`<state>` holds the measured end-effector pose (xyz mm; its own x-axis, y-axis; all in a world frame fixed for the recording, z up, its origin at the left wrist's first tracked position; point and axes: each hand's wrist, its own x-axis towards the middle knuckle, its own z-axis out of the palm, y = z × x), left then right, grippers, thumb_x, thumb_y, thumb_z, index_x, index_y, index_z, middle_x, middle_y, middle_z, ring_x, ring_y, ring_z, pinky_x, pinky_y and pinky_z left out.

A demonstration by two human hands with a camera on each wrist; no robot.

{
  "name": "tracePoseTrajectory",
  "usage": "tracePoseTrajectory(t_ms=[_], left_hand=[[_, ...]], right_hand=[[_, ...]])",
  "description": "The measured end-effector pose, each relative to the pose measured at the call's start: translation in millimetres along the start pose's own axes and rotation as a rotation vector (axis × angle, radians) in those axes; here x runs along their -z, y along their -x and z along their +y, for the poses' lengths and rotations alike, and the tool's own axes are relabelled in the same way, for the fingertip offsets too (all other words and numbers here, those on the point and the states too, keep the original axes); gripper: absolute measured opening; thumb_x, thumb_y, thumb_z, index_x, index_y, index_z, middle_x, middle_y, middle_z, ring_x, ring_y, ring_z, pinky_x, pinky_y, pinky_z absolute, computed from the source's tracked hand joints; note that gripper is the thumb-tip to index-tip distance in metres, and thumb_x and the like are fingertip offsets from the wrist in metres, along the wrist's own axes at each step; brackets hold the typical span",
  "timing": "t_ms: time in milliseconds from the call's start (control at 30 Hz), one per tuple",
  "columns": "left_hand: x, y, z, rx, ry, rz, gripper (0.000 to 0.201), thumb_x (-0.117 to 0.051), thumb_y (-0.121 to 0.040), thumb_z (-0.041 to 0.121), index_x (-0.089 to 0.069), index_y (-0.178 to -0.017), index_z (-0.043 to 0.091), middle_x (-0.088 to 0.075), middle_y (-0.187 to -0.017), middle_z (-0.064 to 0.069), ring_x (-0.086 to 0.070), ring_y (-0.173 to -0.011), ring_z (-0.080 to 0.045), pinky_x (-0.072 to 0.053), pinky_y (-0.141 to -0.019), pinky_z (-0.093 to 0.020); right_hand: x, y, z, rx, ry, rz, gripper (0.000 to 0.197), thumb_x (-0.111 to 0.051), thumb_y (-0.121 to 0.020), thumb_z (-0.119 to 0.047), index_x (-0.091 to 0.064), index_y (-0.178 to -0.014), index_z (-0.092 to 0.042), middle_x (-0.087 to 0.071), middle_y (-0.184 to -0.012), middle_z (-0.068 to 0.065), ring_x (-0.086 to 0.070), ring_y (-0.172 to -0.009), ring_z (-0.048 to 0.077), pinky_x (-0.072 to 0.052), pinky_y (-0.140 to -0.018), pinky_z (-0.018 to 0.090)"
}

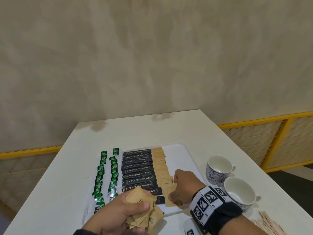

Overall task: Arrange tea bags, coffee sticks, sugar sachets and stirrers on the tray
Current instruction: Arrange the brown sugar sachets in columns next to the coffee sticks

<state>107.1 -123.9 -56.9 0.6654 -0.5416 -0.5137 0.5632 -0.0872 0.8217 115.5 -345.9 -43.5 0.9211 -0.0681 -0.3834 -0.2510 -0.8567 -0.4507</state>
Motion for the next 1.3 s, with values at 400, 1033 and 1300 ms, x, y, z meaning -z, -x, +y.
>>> tracePoseTrajectory(t_ms=[400, 1033, 1300], left_hand=[[-8.4, -9.3, 18.4, -0.012, -0.045, -0.076, 0.049, -0.086, -0.064, 0.011, -0.067, -0.109, 0.006, -0.066, -0.098, -0.022, -0.063, -0.074, -0.032, -0.056, -0.053, -0.035], [-17.3, -38.3, 28.1, 0.021, -0.145, -0.129, 0.030, -0.077, -0.077, 0.007, -0.071, -0.106, 0.015, -0.070, -0.103, -0.018, -0.066, -0.071, -0.026, -0.057, -0.050, -0.030], [-12.4, -36.9, 27.4, 0.005, -0.140, -0.162, 0.035, -0.077, -0.077, 0.011, -0.069, -0.111, 0.014, -0.070, -0.106, -0.020, -0.068, -0.075, -0.029, -0.058, -0.052, -0.029]], right_hand=[[3.7, -13.3, 9.8, -0.009, -0.029, 0.046, 0.040, -0.073, -0.081, -0.030, -0.055, -0.112, -0.013, -0.052, -0.099, -0.003, -0.052, -0.089, 0.013, -0.045, -0.076, 0.021], [5.6, -38.9, -0.4, -0.002, -0.004, 0.100, 0.024, -0.053, -0.087, -0.011, -0.063, -0.109, -0.015, -0.063, -0.111, 0.001, -0.059, -0.104, 0.019, -0.050, -0.088, 0.027], [16.9, -10.7, 5.1, -0.037, 0.048, -0.094, 0.051, -0.081, -0.073, -0.028, -0.051, -0.113, -0.016, -0.054, -0.102, -0.002, -0.055, -0.090, 0.016, -0.041, -0.060, 0.021]])
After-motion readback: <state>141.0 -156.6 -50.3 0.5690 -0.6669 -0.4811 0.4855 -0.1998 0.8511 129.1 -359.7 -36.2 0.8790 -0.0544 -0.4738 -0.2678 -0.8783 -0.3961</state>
